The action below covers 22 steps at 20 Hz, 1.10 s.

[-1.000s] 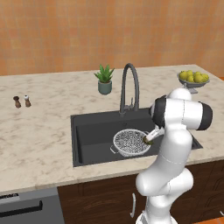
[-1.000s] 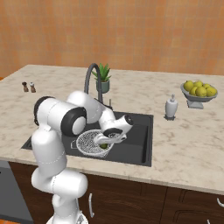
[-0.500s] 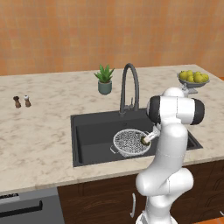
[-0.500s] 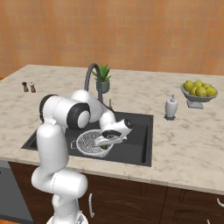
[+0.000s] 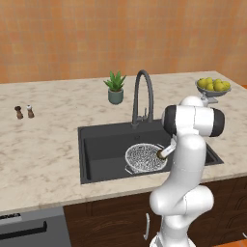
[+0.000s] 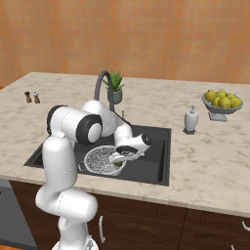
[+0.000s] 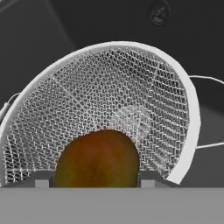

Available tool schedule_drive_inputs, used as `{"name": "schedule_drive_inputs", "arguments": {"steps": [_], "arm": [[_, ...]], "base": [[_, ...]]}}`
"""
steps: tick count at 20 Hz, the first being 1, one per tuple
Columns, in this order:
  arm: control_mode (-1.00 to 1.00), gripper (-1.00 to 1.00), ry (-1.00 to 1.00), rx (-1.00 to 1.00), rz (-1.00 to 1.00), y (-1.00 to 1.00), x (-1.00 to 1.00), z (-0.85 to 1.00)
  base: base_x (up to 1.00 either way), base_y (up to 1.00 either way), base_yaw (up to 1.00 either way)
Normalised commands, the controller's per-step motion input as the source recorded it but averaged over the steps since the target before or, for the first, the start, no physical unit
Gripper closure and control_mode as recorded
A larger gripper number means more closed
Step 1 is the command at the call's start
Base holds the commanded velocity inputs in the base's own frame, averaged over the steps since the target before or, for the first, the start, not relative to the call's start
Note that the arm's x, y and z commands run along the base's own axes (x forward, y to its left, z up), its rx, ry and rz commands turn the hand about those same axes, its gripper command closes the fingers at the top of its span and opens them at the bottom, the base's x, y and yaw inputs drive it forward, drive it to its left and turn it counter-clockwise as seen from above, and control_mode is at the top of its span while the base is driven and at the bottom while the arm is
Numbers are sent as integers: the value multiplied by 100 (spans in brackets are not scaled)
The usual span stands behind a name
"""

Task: Put the colander in the sink, put the mango in the colander, and turn on the sink faucet and pour water over the colander.

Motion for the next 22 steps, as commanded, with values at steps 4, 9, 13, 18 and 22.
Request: {"name": "schedule_drive_inputs", "arguments": {"steps": [4, 9, 13, 18, 22], "arm": [[-100, -100, 0, 0, 0, 3, 0, 0], [-100, -100, 0, 0, 0, 1, 0, 0], [-100, -100, -2, 0, -1, 11, 0, 0], [-100, -100, -6, 0, -1, 2, -14, 21], [-100, -100, -11, 0, -7, -9, -30, 63]], "base": [[0, 0, 0], [0, 0, 0], [0, 0, 0], [0, 0, 0], [0, 0, 0]]}}
